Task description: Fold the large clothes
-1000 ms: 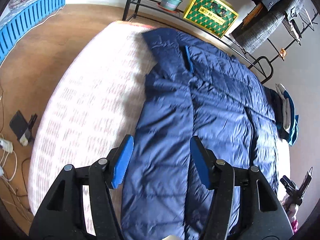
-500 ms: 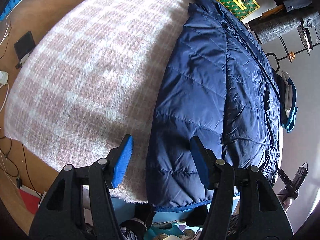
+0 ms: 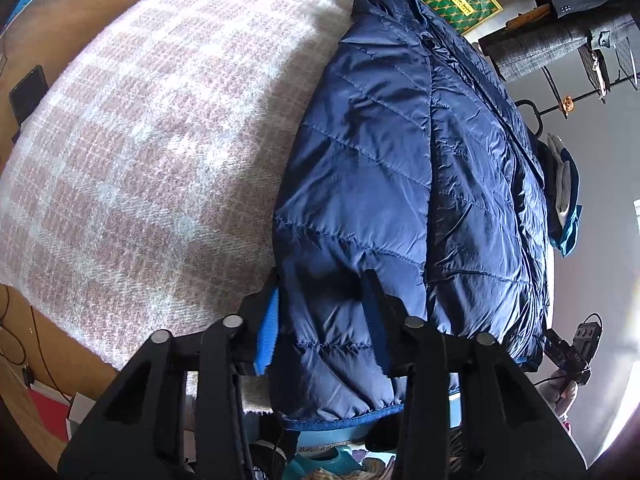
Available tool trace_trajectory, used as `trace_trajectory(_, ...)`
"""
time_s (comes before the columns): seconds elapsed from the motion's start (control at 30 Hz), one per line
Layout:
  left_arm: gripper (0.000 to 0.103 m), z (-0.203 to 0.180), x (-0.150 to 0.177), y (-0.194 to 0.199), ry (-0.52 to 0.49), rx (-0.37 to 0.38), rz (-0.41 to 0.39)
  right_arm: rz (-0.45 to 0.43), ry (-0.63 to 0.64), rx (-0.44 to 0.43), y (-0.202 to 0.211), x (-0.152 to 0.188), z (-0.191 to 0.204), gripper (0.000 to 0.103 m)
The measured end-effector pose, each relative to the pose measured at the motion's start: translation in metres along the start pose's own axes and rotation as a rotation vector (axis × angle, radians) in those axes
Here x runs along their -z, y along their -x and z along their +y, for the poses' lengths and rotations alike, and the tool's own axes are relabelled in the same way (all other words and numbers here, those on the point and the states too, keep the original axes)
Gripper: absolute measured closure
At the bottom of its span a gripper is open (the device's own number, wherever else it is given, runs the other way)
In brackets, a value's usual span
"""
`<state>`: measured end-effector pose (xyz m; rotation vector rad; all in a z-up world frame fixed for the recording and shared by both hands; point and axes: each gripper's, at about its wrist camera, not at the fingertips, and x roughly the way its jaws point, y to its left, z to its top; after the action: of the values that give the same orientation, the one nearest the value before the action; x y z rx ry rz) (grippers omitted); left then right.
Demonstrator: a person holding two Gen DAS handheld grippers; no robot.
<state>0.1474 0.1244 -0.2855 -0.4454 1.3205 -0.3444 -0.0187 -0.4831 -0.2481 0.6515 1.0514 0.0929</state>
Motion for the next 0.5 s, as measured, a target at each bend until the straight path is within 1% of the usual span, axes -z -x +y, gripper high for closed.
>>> trace_trajectory(0.03, 0.089, -0.002, -0.001, -0.002, -0.003, -0.004, -0.001, -0.001, -0.003, -0.003, -0.001, 0.0, 0.0, 0.043)
trace_trajectory(0.07, 0.094, -0.003, -0.003, -0.003, -0.007, -0.002, -0.003, -0.002, -0.002, -0.006, -0.003, -0.002, 0.001, 0.048)
trace_trajectory(0.1, 0.096, -0.005, -0.003, -0.004, -0.011, -0.003, -0.01, 0.006, -0.001, -0.015, -0.006, -0.004, 0.002, 0.056)
trace_trajectory(0.13, 0.098, -0.007, -0.003, -0.003, -0.015, -0.01, -0.027, 0.025, -0.004, -0.027, -0.01, -0.005, 0.003, 0.078)
trace_trajectory(0.17, 0.099, -0.009, -0.003, -0.001, -0.018, -0.016, -0.047, 0.04, -0.009, -0.019, -0.013, -0.005, 0.003, 0.089)
trace_trajectory(0.27, 0.1, -0.015, 0.003, 0.011, -0.027, -0.018, -0.11, 0.036, 0.016, 0.014, -0.013, 0.0, 0.011, 0.098)
trace_trajectory(0.4, 0.101, -0.011, 0.012, 0.037, -0.007, 0.02, -0.172, 0.001, 0.035, 0.024, 0.004, 0.005, 0.02, 0.1)
trace_trajectory(0.47, 0.102, -0.01, 0.017, 0.047, -0.012, 0.012, -0.184, -0.011, 0.044, 0.04, 0.015, 0.008, 0.024, 0.101)
trace_trajectory(0.5, 0.102, -0.01, 0.019, 0.051, -0.021, -0.005, -0.186, -0.014, 0.048, 0.049, 0.02, 0.01, 0.026, 0.101)
